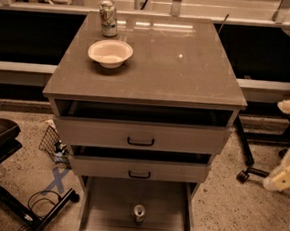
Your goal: Pick redbull can from bottom drawer and place on counter
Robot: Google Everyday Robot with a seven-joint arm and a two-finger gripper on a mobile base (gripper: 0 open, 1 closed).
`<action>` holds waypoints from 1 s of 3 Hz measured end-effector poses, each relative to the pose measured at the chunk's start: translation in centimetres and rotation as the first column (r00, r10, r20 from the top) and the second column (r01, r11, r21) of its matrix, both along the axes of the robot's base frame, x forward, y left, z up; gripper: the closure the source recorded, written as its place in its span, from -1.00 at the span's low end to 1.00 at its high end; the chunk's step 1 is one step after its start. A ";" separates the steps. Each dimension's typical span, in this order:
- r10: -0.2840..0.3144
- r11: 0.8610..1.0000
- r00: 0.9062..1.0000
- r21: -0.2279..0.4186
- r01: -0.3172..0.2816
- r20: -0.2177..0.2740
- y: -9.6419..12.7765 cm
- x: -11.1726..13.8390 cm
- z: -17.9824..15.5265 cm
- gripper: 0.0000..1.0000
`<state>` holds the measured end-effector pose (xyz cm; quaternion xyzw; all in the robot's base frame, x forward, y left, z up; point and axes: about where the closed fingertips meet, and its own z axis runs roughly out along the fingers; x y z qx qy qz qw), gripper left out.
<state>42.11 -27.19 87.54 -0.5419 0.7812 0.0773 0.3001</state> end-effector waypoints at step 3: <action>0.097 0.927 0.976 0.340 -0.159 0.193 -1.9 -1.6 -10.1 -1.00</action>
Offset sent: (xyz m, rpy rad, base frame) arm -0.0225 -0.0265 -0.1059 0.4343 -0.2435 0.1534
